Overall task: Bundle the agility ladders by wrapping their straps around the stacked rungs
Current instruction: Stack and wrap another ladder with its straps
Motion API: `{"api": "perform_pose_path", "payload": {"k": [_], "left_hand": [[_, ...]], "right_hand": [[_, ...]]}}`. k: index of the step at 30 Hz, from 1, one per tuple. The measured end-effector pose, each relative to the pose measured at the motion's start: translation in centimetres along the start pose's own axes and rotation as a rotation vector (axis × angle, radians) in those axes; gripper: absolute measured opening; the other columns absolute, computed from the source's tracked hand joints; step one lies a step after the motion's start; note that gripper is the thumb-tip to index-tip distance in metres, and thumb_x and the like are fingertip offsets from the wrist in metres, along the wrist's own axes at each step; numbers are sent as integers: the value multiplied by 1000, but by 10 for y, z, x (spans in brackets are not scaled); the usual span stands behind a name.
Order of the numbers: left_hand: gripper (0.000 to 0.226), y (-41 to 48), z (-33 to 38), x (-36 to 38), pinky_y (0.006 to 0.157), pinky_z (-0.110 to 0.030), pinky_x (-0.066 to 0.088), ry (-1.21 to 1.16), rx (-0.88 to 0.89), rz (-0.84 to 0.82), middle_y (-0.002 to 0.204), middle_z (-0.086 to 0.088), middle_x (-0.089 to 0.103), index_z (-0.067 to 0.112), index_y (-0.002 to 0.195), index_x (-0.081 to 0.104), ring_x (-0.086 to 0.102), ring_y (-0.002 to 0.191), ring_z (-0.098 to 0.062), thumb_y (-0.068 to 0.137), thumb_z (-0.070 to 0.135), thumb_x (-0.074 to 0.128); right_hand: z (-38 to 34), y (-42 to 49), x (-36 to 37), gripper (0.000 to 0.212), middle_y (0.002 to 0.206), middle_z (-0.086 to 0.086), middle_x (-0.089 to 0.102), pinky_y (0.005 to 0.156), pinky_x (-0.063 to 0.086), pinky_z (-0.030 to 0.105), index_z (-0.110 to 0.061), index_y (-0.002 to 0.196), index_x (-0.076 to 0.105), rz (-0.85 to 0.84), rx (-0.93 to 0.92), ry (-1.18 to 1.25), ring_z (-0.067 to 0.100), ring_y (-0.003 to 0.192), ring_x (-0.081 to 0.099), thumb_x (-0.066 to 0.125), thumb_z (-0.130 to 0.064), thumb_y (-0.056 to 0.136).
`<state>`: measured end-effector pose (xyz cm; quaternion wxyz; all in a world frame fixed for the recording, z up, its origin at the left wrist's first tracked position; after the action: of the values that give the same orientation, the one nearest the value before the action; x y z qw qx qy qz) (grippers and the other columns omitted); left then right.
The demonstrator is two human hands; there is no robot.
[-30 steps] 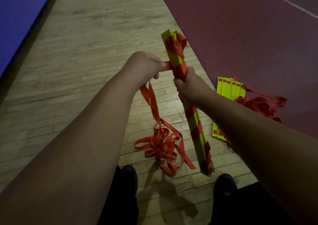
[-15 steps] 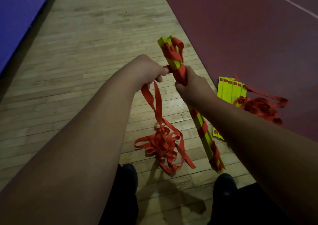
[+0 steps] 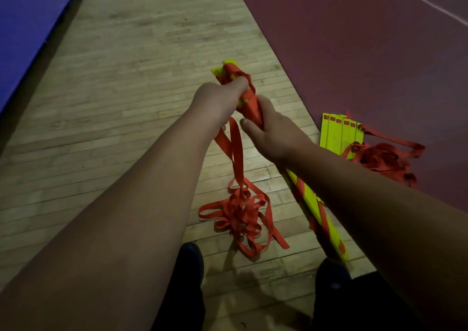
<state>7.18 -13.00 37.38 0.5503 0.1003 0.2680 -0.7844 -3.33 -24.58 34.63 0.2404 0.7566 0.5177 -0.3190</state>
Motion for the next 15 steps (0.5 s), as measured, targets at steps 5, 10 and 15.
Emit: {"api": "perform_pose_path", "payload": {"k": [5, 10, 15], "left_hand": [[36, -3, 18, 2, 49, -29, 32, -197, 134, -199, 54, 7, 39, 21, 77, 57, 32, 43, -13, 89, 49, 75], [38, -9, 27, 10, 48, -27, 27, -233, 189, -394, 56, 6, 30, 24, 75, 50, 24, 45, -12, 100, 44, 70], [37, -2, 18, 9, 51, -28, 41, -11, 231, -419, 63, 4, 54, 14, 95, 67, 36, 46, -11, 105, 50, 66]], "right_hand": [[14, 5, -9, 44, 85, 2, 67, 71, 55, 43, -15, 112, 66, -149, 167, 500, 20, 73, 66, 71, -56, 95], [2, -12, 4, 42, 101, 11, 71, 75, 61, 45, -6, 131, 63, -541, 251, 927, 27, 76, 70, 69, -30, 96], [15, -6, 9, 25, 81, 10, 64, 64, 52, 40, -8, 115, 64, -418, 265, 819, 25, 66, 60, 73, -24, 98]]}}
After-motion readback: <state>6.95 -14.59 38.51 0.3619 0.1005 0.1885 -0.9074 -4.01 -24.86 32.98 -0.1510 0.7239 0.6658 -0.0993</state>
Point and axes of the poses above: each hand's wrist, its own y-axis towards the middle knuckle, its own x-axis out of the palm, z = x × y, the point moved 8 cm from there along y, towards the middle knuckle
